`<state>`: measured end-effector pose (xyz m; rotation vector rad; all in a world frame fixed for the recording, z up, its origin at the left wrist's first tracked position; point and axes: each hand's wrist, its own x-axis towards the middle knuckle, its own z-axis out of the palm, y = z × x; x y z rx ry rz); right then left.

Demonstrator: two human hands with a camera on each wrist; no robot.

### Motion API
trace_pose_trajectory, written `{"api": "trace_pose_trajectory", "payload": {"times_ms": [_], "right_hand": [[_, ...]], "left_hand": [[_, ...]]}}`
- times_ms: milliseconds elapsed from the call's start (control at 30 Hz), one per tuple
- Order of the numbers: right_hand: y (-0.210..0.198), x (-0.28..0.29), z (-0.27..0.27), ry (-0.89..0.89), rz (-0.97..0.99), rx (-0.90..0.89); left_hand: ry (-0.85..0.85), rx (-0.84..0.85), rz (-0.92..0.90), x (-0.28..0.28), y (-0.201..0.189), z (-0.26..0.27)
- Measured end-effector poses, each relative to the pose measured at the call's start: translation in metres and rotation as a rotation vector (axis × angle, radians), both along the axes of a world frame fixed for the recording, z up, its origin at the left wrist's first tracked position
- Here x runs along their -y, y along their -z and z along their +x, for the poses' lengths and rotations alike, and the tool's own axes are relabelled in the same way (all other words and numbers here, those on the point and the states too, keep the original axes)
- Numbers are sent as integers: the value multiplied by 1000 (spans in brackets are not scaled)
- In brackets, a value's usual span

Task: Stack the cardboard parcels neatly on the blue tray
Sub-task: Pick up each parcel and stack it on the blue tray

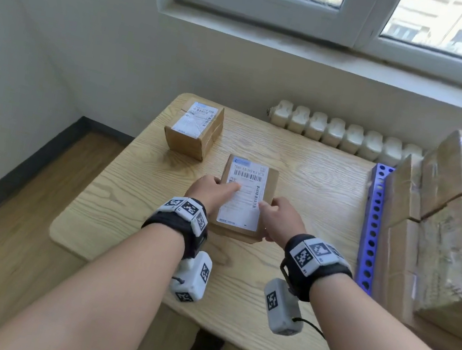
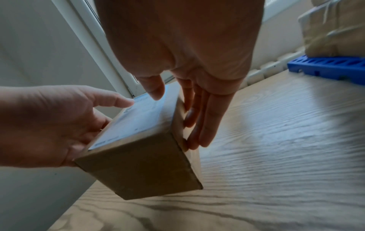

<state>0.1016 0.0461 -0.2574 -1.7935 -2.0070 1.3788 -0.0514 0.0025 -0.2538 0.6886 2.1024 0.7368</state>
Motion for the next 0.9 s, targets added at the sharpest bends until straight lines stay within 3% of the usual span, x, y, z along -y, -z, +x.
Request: {"api": "trace_pose_trajectory", "payload": {"times_ms": [233,500,900], "right_hand": [[-34,55,39,22,111,-64],[-88,95,83,35,243,-138],[-221,72,142,116,561,-417]], "left_hand": [[-55,44,203,51,-36,34],[9,-7,389,83,-76,69],[28,47,787,56,-221,118]]}}
